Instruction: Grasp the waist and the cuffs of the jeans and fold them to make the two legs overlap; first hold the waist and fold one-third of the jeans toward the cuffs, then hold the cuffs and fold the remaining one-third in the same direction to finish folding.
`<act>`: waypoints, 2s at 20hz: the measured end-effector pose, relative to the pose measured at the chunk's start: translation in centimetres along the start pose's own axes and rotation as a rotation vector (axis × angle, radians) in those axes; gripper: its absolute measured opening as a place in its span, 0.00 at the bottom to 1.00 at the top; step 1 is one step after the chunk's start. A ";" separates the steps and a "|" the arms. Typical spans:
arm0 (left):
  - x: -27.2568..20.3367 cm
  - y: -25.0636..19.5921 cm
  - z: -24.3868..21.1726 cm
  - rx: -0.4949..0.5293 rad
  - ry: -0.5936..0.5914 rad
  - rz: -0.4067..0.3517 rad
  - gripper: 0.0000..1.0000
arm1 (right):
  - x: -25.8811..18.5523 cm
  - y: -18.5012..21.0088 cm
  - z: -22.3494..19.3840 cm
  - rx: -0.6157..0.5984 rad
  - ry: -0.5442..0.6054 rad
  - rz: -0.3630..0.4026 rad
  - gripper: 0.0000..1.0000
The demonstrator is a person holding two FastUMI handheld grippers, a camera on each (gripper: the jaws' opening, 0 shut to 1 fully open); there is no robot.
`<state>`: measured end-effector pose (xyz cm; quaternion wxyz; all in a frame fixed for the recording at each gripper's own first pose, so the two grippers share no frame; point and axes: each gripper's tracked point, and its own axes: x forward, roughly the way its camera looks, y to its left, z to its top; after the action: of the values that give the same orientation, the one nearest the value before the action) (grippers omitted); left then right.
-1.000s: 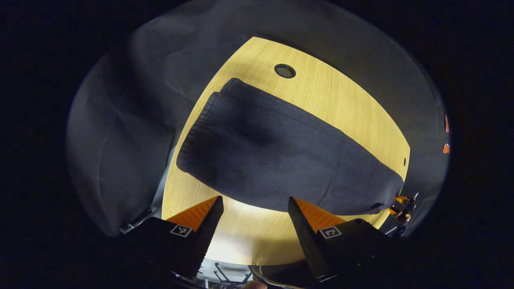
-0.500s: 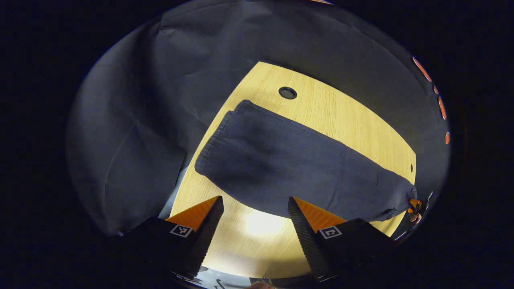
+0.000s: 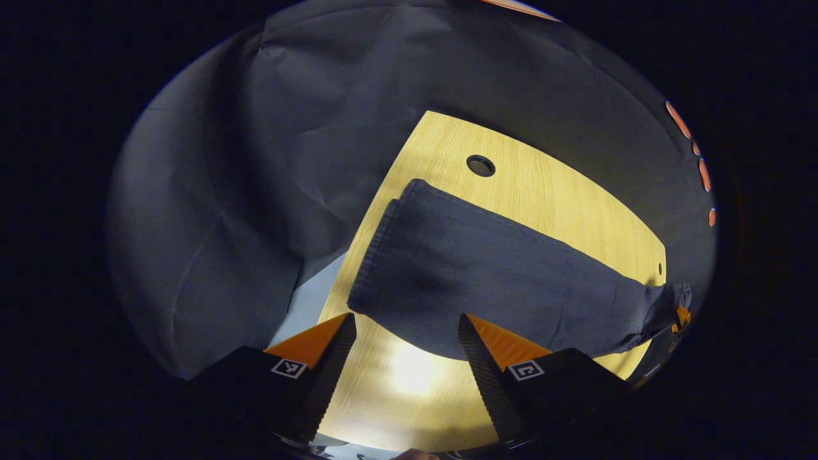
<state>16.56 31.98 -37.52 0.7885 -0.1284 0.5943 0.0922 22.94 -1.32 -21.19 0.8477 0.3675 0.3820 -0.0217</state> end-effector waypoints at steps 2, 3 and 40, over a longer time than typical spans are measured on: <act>0.6 1.0 0.6 0.013 0.008 0.004 0.98 | -0.5 3.7 -2.3 -0.063 0.026 0.037 0.23; 0.8 1.6 1.2 0.028 0.001 0.005 0.98 | -0.3 5.1 -3.7 -0.103 0.042 0.038 0.23; 1.1 -6.2 6.6 -0.004 -0.092 -0.312 0.04 | -2.3 8.8 -7.4 -0.252 0.118 -0.031 0.97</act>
<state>24.76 28.18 -36.28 0.8194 -0.2163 0.5303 -0.0246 19.42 9.27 -17.65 0.8627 0.2526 0.4366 0.0352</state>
